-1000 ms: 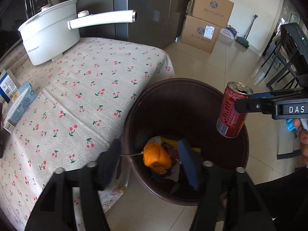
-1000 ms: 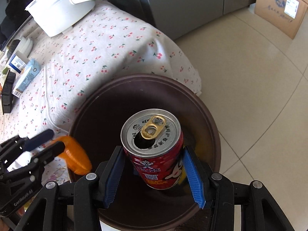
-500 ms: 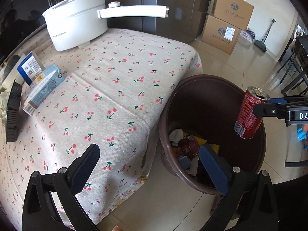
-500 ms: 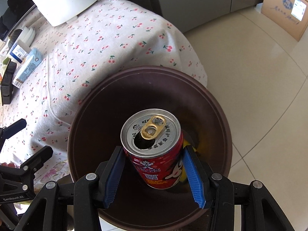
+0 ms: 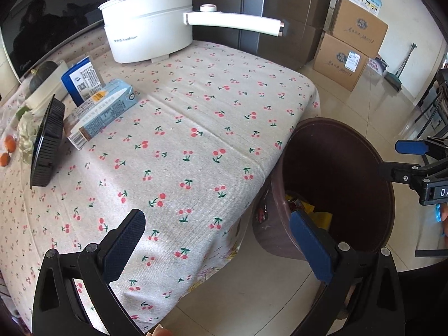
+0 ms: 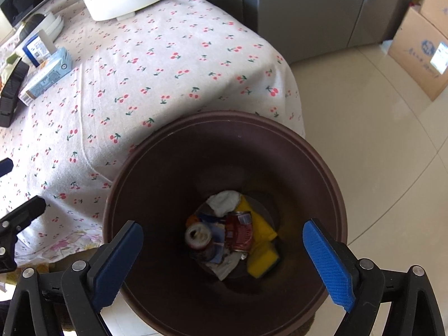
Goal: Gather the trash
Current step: 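Open the left tool to drop the pepper while the right tool drops the can, then move both tools back from the bin toward the table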
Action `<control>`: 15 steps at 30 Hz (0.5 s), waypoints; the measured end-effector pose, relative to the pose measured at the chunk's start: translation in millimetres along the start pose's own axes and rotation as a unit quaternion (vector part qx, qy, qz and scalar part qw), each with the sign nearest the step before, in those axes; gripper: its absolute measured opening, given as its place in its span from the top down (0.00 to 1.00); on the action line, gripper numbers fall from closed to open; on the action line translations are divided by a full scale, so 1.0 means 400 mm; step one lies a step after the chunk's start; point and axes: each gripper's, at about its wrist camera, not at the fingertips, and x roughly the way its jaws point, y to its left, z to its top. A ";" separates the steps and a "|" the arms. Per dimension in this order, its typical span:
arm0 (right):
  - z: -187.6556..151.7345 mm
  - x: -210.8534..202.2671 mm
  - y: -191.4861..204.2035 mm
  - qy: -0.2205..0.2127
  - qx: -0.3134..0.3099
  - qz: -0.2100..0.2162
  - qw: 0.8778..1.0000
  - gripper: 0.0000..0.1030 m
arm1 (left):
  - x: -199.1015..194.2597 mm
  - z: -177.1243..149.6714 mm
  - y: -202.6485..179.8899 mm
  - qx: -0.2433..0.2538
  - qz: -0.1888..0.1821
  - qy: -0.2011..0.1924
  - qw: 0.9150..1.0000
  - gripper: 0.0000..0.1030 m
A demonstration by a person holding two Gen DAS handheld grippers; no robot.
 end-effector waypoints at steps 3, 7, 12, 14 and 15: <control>0.010 -0.004 0.026 -0.005 -0.011 0.000 1.000 0.07 | -0.013 -0.003 0.029 -0.015 0.002 -0.002 1.000 0.00; 0.026 -0.011 0.061 -0.013 -0.020 0.003 1.000 0.05 | -0.030 -0.010 0.082 -0.043 0.004 -0.002 0.999 0.00; 0.051 -0.009 0.114 -0.018 -0.027 0.013 0.999 0.04 | -0.053 -0.021 0.156 -0.079 0.013 -0.005 0.997 0.00; 0.059 -0.005 0.137 -0.019 -0.030 0.016 0.999 0.04 | -0.062 -0.026 0.186 -0.093 0.019 -0.006 0.995 0.00; 0.063 -0.003 0.149 -0.019 -0.032 0.017 0.999 0.04 | -0.066 -0.028 0.203 -0.101 0.022 -0.007 0.995 0.00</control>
